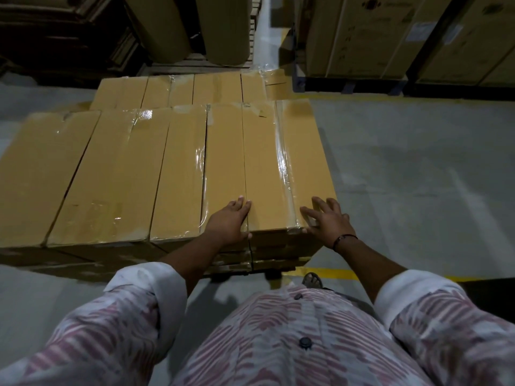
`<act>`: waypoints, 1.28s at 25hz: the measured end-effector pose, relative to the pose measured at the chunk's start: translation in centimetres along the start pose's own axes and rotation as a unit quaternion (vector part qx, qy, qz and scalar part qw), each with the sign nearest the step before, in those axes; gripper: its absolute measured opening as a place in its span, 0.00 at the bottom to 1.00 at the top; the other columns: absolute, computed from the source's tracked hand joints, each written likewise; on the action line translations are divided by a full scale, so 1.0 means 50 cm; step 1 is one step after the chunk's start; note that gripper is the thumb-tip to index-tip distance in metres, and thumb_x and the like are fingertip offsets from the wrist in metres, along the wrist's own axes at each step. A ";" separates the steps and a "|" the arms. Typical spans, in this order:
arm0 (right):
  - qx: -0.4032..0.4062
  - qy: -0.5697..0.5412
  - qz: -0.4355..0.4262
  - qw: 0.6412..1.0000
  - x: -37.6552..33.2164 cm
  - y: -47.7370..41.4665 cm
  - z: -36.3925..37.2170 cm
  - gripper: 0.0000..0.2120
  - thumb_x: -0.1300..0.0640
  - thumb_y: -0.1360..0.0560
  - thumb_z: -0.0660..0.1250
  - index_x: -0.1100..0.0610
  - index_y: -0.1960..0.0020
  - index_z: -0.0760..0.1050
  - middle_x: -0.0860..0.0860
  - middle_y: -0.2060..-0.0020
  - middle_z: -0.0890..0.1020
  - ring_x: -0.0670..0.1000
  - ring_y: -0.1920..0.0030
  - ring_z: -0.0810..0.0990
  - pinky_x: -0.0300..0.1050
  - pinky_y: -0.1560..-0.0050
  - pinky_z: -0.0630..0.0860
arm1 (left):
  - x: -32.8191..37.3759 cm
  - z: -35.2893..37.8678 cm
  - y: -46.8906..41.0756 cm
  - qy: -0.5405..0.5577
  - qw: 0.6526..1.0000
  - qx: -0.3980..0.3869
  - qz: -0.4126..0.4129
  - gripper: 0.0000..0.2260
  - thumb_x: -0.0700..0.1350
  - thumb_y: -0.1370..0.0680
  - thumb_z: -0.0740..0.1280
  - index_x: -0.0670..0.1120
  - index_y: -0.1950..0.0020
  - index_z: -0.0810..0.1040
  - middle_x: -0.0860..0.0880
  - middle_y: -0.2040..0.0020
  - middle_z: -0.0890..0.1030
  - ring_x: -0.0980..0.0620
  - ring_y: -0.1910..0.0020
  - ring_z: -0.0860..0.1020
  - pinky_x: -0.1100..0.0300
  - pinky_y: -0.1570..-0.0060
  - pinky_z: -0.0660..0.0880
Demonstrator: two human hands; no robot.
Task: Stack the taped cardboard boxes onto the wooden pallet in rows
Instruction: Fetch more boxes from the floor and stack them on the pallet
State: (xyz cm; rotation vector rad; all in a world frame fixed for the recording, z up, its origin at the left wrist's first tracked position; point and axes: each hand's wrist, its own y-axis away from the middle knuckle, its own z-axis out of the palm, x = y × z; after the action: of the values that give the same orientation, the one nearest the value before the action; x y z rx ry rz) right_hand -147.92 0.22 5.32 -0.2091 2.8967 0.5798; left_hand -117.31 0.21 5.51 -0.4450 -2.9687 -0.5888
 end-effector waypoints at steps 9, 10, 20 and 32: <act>-0.016 -0.043 -0.001 0.999 0.006 -0.005 -0.011 0.33 0.38 0.27 0.72 0.37 0.24 0.64 0.46 0.19 0.50 0.57 0.21 0.46 0.70 0.28 0.60 | 0.030 -0.030 -0.017 -0.029 0.999 -0.004 -0.020 0.44 0.68 0.27 0.70 0.47 0.19 0.60 0.41 0.17 0.56 0.41 0.21 0.62 0.44 0.30 0.71; -0.003 -0.071 0.003 0.997 0.012 -0.003 -0.012 0.34 0.37 0.27 0.72 0.38 0.24 0.64 0.47 0.19 0.50 0.57 0.21 0.47 0.69 0.28 0.61 | 0.043 -0.040 -0.029 -0.038 0.999 -0.002 -0.020 0.44 0.71 0.27 0.68 0.46 0.20 0.62 0.40 0.17 0.57 0.40 0.22 0.62 0.44 0.29 0.70; 0.081 -0.262 0.072 0.959 0.110 -0.112 -0.033 0.26 0.54 0.20 0.67 0.52 0.23 0.65 0.55 0.23 0.63 0.62 0.26 0.64 0.58 0.28 0.68 | 0.260 -0.099 -0.243 -0.055 0.997 0.005 0.061 0.41 0.70 0.23 0.61 0.48 0.17 0.56 0.41 0.17 0.54 0.39 0.21 0.59 0.43 0.27 0.66; -0.017 -0.293 -0.003 0.956 0.178 -0.292 -0.137 0.28 0.60 0.18 0.59 0.50 0.19 0.57 0.51 0.18 0.48 0.59 0.21 0.58 0.58 0.25 0.65 | 0.322 -0.181 -0.429 -0.059 0.997 -0.017 -0.035 0.34 0.63 0.17 0.58 0.52 0.15 0.49 0.40 0.16 0.50 0.38 0.19 0.56 0.44 0.26 0.65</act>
State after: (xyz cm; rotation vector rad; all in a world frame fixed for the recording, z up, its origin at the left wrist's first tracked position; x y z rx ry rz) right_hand -155.09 -16.71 4.38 -0.0364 2.3118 0.5715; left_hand -138.83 -17.95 8.29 -0.3925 -3.1019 -0.6429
